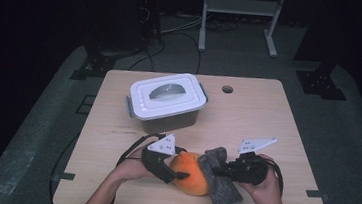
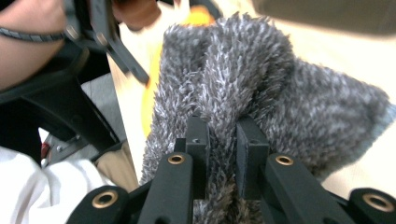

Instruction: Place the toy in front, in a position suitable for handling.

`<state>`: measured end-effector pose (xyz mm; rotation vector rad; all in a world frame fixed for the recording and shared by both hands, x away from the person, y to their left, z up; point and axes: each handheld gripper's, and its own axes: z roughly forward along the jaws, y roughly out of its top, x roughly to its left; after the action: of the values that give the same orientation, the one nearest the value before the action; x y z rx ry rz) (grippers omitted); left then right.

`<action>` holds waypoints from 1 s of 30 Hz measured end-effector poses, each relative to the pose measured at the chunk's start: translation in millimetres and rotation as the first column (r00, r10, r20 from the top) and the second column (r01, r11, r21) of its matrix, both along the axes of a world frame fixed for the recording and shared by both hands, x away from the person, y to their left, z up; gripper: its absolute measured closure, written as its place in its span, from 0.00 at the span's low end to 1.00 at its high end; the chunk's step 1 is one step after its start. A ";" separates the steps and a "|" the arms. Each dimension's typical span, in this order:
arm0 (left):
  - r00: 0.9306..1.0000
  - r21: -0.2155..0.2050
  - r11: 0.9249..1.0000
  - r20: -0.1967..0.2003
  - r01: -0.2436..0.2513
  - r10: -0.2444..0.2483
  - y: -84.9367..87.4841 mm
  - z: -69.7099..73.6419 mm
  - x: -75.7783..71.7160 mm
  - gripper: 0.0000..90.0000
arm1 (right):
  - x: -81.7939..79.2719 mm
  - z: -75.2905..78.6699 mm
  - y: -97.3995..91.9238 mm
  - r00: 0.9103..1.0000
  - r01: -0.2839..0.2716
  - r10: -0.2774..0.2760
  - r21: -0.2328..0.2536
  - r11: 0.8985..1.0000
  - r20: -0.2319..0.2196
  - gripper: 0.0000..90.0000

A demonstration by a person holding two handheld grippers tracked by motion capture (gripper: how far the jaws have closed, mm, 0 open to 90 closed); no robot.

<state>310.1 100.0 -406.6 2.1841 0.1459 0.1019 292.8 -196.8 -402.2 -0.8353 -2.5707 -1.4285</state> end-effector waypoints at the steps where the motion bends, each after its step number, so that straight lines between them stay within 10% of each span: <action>1: 1.000 -0.003 1.000 0.010 0.011 -0.011 -0.5 -0.5 -1.2 0.33 | -0.3 2.8 0.1 1.000 0.005 -0.005 0.023 1.000 0.010 0.86; 5: 0.999 0.005 1.000 0.025 0.031 -0.031 0.4 -1.5 -1.4 0.38 | 2.8 4.8 1.7 1.000 0.014 -0.015 0.030 0.999 0.023 0.86; 16: 0.999 -0.002 0.999 -0.039 0.032 -0.032 18.1 -7.7 7.7 0.38 | 13.9 -25.7 -15.2 0.992 0.021 -0.024 -0.030 0.999 -0.126 0.86; 23: 0.998 -0.004 1.000 -0.050 0.028 -0.029 19.7 -8.3 8.5 0.38 | 11.5 -13.4 -13.2 0.997 0.025 -0.023 0.032 0.999 -0.074 0.86; 30: 0.998 -0.008 1.000 -0.066 0.020 -0.021 22.8 -9.2 11.2 0.38 | 13.0 -27.2 -12.9 0.990 0.012 -0.015 -0.024 1.000 -0.138 0.86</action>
<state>321.2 122.8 -415.8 2.1821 0.1612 0.0175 305.8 -209.7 -429.4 -0.9227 -2.4878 -1.2969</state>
